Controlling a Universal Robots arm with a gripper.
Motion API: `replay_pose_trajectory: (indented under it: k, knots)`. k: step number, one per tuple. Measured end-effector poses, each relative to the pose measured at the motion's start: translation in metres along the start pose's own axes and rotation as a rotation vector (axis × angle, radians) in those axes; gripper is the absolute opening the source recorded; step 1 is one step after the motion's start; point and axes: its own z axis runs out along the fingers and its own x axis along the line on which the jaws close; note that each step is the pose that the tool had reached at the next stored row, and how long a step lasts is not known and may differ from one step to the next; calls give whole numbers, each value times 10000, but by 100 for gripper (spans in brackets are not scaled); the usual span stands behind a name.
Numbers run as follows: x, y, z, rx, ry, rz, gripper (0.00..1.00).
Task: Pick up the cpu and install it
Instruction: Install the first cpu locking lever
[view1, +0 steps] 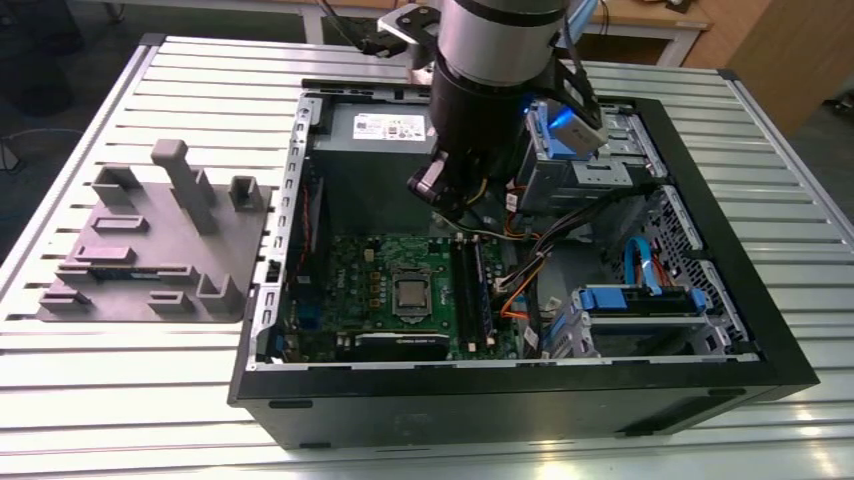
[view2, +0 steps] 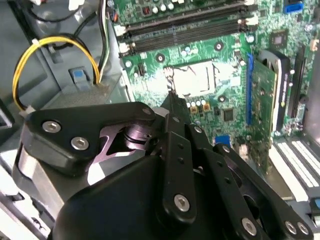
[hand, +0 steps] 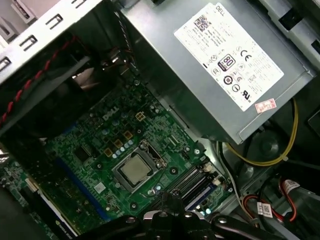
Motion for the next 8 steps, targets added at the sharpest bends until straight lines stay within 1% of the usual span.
replay_pose_trajectory:
  k: [1, 3, 4, 8]
  knots:
    - [-17, -11, 20, 0, -1, 0, 10]
    - [-30, -12, 55, 1, 2, -15, 10]
    - [-31, -12, 74, -2, 5, -120, 10]
    - [-30, -14, 140, -15, 39, -854, 10]
